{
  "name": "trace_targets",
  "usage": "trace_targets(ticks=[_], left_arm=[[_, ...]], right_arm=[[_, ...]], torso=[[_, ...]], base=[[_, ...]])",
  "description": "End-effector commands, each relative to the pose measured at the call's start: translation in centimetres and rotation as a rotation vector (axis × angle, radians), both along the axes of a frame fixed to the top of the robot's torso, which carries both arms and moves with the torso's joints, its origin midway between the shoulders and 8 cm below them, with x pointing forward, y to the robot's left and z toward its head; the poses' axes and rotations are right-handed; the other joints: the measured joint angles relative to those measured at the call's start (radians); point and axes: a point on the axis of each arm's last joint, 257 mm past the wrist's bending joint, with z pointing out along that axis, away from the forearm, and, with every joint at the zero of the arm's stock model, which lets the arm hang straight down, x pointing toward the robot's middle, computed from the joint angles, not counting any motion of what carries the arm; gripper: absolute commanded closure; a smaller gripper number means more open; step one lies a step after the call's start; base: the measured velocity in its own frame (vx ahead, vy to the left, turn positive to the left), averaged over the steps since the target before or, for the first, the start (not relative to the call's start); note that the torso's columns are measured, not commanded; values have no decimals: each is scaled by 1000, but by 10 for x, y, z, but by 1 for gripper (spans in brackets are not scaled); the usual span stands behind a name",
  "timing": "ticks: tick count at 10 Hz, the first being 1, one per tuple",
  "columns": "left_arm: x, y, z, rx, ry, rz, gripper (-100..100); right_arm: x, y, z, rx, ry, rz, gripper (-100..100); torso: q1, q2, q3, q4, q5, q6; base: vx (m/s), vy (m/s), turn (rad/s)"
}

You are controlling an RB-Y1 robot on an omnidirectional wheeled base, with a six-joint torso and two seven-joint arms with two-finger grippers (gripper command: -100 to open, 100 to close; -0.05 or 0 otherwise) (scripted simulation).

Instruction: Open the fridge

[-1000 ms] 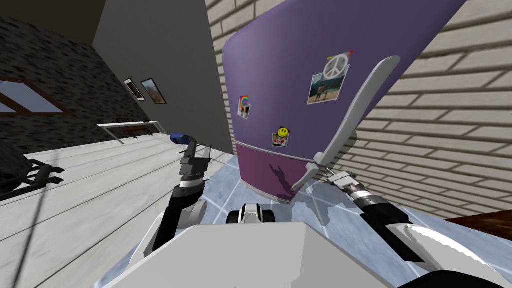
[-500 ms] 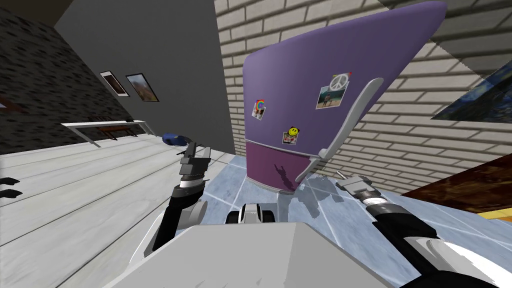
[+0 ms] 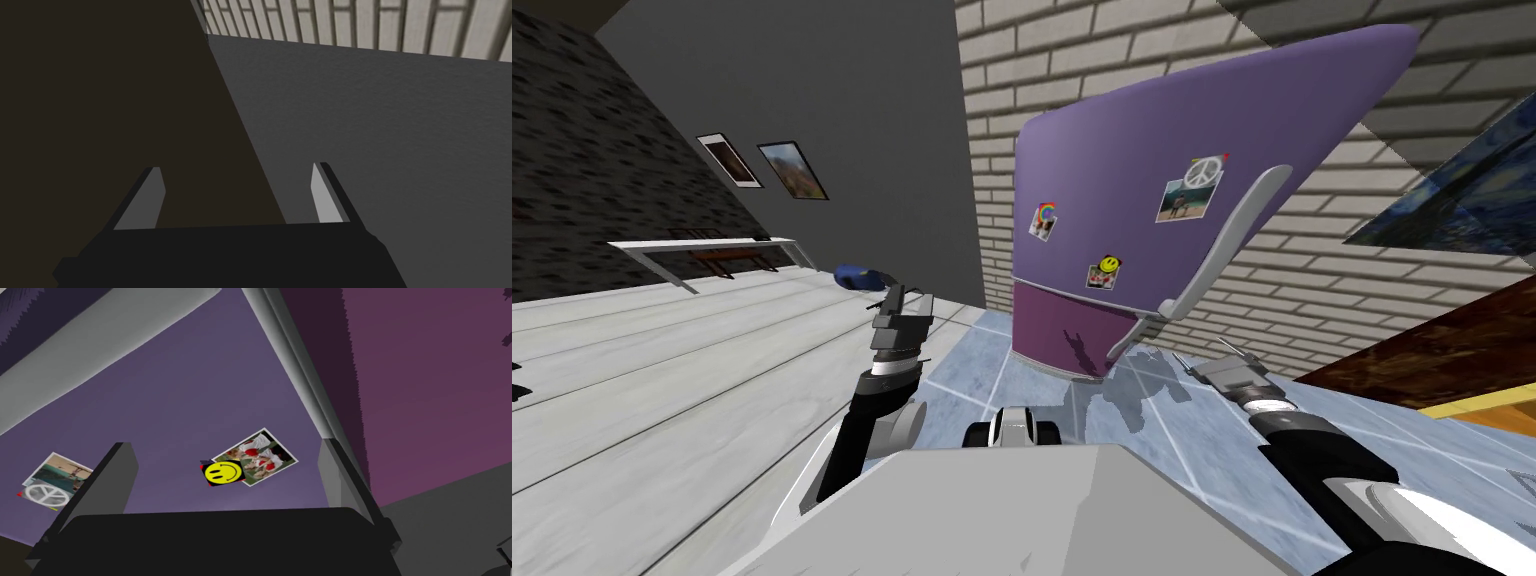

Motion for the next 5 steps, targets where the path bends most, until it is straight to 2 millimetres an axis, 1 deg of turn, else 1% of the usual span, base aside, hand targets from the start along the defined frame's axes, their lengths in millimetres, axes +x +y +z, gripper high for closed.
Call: trace_targets(ticks=[1,3,5], left_arm=[[0,0,0,0,0,0,0],[0,0,0,0,0,0,0],[0,0,0,0,0,0,0]], right_arm=[[1,-9,-5,-21,-3,-48,-100],[2,-14,-10,-42,-1,-81,-100],[2,-18,-10,-57,-6,-109,-100]], torso=[[7,2,1,1,2,0],[15,5,3,2,5,0],[14,5,3,2,5,1]], base=[[17,-72,73],[-1,-65,95],[-2,-44,38]])
